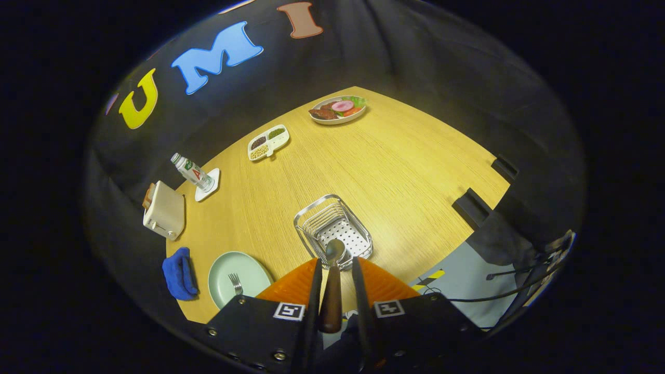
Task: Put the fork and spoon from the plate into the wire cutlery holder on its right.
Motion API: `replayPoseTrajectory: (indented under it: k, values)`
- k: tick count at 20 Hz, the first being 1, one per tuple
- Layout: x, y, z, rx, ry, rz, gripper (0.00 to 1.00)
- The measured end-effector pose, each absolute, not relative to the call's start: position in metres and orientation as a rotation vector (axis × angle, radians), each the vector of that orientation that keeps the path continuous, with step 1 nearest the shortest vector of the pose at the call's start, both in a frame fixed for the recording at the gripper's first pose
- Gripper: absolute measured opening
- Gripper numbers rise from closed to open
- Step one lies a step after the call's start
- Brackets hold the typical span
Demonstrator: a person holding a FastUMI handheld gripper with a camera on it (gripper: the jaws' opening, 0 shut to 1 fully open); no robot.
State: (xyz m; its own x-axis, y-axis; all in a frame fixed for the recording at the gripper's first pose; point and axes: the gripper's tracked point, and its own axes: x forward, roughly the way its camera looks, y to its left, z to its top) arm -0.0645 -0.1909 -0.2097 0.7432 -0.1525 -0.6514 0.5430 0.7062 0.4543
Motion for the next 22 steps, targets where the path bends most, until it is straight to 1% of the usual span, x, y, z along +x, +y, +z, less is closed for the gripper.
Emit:
replayPoseTrajectory:
  k: [1,3,6,12,16,17,18,19,20,22]
  values:
    - [-0.064,-0.195,-0.208,0.667,0.615,-0.425,0.37]
    - [-0.065,-0.199,-0.206,0.627,0.611,-0.439,0.38]
    - [-0.060,-0.203,-0.189,0.563,0.554,-0.443,0.39]
    - [-0.051,-0.221,-0.112,0.342,0.279,-0.473,0.39]
    - [-0.050,-0.219,-0.078,0.236,0.176,-0.474,0.39]
    - [-0.045,-0.215,-0.071,0.236,0.147,-0.446,0.38]
    - [-0.043,-0.208,-0.067,0.243,0.136,-0.426,0.53]
    - [-0.041,-0.204,-0.067,0.248,0.146,-0.412,0.60]
    - [-0.038,-0.203,-0.069,0.253,0.149,-0.402,0.62]
    - [-0.031,-0.196,-0.068,0.263,0.148,-0.375,0.62]
